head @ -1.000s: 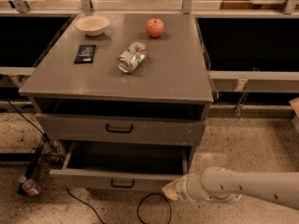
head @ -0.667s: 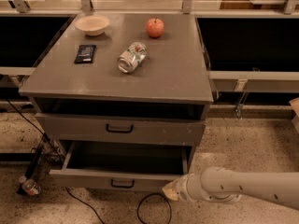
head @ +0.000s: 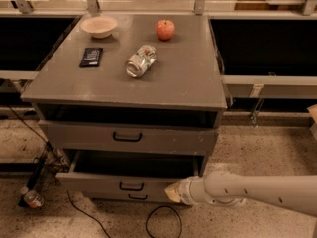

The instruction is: Close middle drawer

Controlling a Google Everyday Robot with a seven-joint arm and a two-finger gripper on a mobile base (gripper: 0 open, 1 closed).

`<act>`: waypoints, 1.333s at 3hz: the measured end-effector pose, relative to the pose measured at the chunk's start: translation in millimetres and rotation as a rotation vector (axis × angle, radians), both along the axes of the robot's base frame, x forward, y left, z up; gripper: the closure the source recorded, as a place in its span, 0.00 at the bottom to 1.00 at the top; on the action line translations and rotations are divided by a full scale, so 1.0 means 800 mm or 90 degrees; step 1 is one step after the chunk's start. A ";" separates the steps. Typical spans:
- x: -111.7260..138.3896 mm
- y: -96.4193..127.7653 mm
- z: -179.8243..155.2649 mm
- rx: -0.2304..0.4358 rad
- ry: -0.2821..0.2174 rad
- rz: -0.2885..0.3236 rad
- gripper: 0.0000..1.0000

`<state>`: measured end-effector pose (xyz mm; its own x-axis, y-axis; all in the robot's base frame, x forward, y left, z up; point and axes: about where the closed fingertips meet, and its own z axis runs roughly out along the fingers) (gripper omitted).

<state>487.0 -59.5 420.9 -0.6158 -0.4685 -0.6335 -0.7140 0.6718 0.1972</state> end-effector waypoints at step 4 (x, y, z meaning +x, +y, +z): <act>0.077 0.034 0.012 0.004 -0.047 -0.029 1.00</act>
Offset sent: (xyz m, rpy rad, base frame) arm 0.0798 0.0418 0.0273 0.0381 -0.1475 -0.0573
